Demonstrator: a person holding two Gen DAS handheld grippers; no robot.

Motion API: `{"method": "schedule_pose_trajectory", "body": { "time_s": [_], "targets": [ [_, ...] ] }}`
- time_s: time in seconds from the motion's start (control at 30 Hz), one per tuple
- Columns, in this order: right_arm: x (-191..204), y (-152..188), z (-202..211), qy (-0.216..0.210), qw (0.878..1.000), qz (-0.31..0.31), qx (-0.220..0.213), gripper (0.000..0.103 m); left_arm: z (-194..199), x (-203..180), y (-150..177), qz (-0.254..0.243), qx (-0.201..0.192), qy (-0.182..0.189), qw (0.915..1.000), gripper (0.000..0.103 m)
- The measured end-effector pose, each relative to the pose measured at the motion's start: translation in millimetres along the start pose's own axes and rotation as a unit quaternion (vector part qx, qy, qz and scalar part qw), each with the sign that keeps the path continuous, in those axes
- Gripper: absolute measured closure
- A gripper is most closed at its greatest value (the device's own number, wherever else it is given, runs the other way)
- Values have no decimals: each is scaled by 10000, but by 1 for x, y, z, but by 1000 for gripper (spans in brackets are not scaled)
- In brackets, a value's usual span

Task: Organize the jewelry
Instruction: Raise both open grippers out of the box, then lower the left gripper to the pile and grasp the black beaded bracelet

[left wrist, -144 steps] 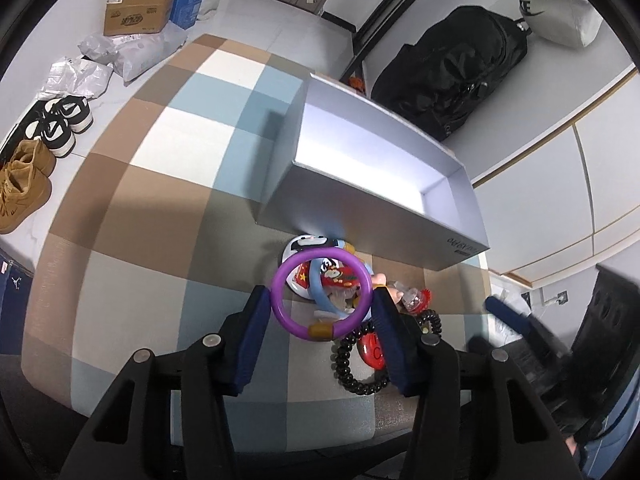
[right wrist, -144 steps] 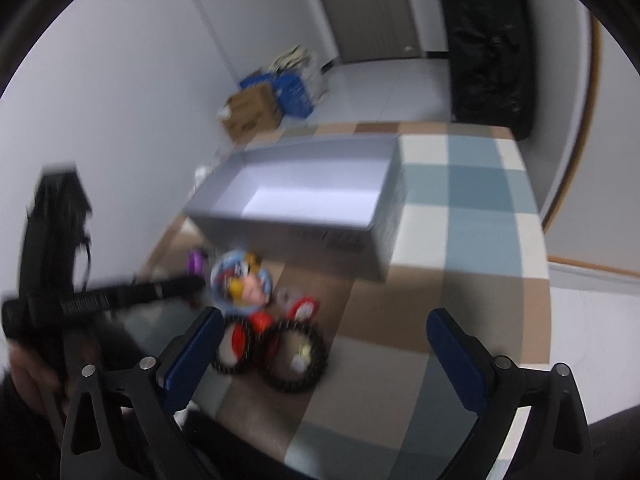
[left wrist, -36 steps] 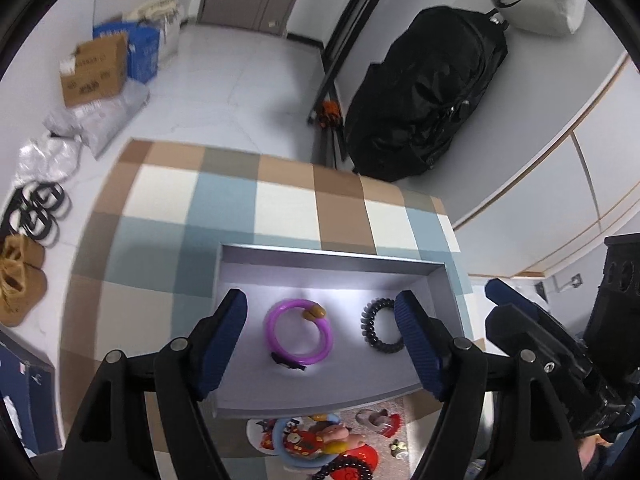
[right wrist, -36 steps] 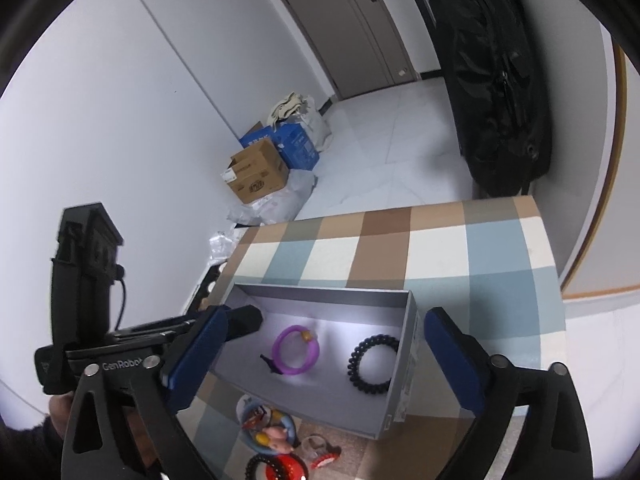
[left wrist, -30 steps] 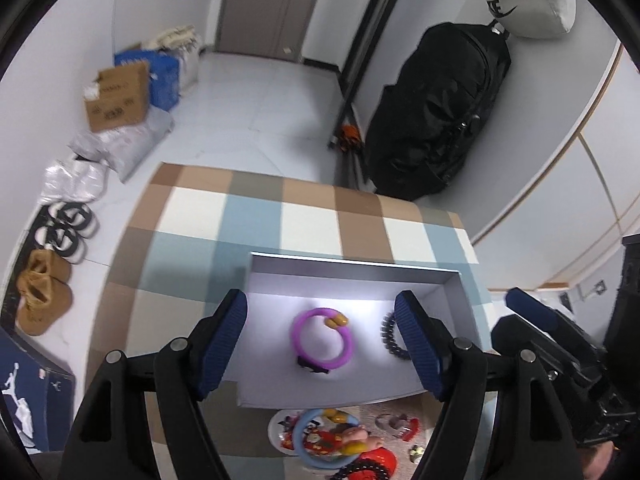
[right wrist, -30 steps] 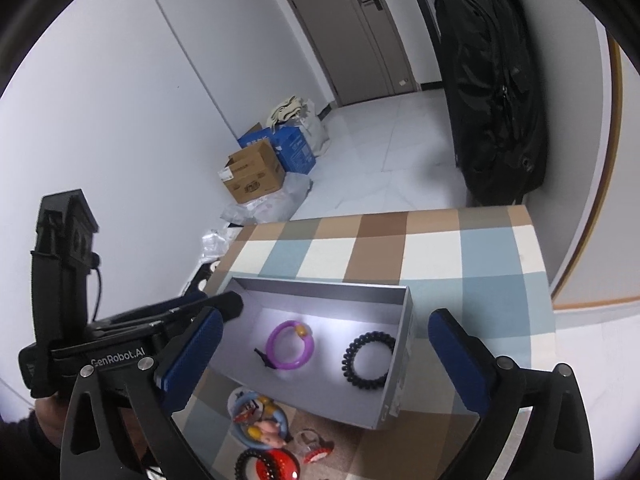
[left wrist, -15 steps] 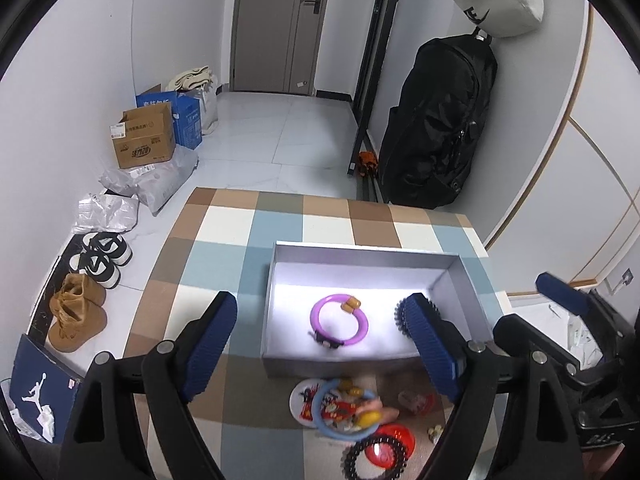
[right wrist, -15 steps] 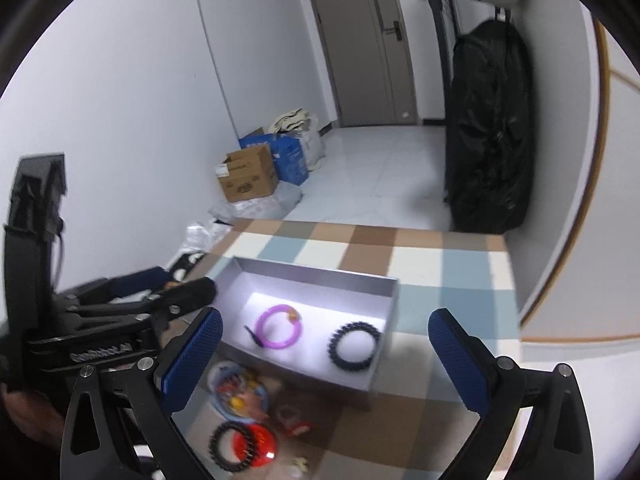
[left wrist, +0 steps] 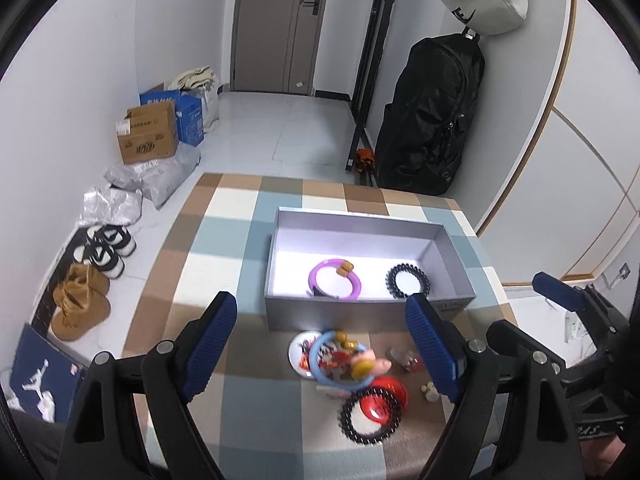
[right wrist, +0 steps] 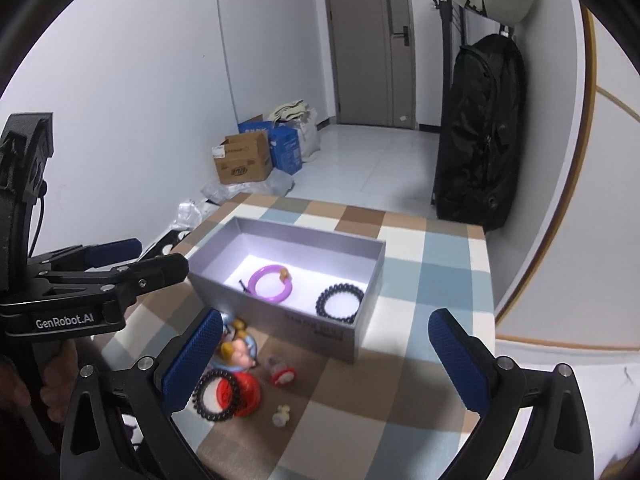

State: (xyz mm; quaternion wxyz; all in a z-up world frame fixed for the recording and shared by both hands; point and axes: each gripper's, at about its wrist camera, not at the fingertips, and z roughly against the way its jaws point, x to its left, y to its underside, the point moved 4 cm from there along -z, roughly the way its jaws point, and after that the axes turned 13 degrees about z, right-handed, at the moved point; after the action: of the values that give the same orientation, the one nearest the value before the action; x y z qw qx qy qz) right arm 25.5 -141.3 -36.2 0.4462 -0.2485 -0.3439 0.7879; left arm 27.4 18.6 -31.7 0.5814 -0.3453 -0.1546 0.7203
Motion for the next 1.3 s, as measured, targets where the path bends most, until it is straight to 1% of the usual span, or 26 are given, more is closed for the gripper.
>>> {"method": "schedule_pose_trajectory", "body": {
  "time_s": [0.1, 0.2, 0.27, 0.33, 0.4, 0.47, 0.53, 0.6, 0.73, 0.83, 0.87, 0.97, 1.0, 1.07, 1.13, 1.17, 1.27, 1.3],
  "targets": [
    [0, 4, 2, -81, 9999, -98, 18, 0, 3, 2, 4, 95, -35, -14, 9999, 20],
    [-2, 6, 3, -129, 9998, -168, 52, 0, 5, 3, 8, 199, 50, 99, 9997, 20],
    [-2, 8, 2, -210, 9995, -225, 105, 0, 3, 3, 15, 225, 246, 120, 9994, 20],
    [-2, 10, 1, -354, 9987, -304, 201, 0, -4, 3, 25, 283, 547, 126, 9980, 20],
    [-2, 12, -1, -432, 9979, -371, 301, 0, -9, 3, 34, 300, 791, 226, 9962, 20],
    [-3, 13, -2, -472, 9973, -447, 350, 0, -15, -1, 43, 209, 997, 200, 9946, 20],
    [-4, 14, 0, -528, 9966, -539, 338, 0, -22, -6, 52, 71, 1203, 252, 9924, 20],
    [-7, 16, 0, -549, 9957, -647, 366, 0, -29, -8, 60, -38, 1431, 160, 9896, 20],
    [-13, 19, -1, -593, 9933, -890, 440, 0, -41, -6, 72, 4, 1764, 73, 9843, 20],
    [-16, 20, -1, -651, 9918, -998, 467, 0, -48, -4, 74, 47, 1877, 28, 9822, 20],
    [-17, 20, -1, -664, 9914, -1026, 462, 0, -47, -5, 74, -16, 1812, 24, 9834, 20],
    [-18, 20, 1, -698, 9910, -1067, 399, 0, -45, -9, 76, -155, 1818, 28, 9832, 21],
    [-17, 19, 2, -694, 9912, -1054, 389, 0, -44, -11, 77, -193, 1834, 57, 9828, 22],
    [-16, 19, 2, -681, 9918, -1016, 373, 0, -44, -13, 79, -289, 1816, 60, 9829, 28],
    [-15, 19, 3, -684, 9922, -970, 371, 0, -42, -15, 80, -421, 1790, 17, 9829, 35],
    [-14, 19, 3, -681, 9924, -957, 368, 0, -41, -15, 80, -489, 1768, -14, 9830, 36],
    [-14, 18, 4, -714, 9921, -967, 352, 0, -42, -14, 80, -715, 1681, -140, 9831, 50],
    [-15, 17, 5, -724, 9920, -982, 330, 0, -42, -14, 80, -743, 1683, -106, 9829, 56]
  ]
}}
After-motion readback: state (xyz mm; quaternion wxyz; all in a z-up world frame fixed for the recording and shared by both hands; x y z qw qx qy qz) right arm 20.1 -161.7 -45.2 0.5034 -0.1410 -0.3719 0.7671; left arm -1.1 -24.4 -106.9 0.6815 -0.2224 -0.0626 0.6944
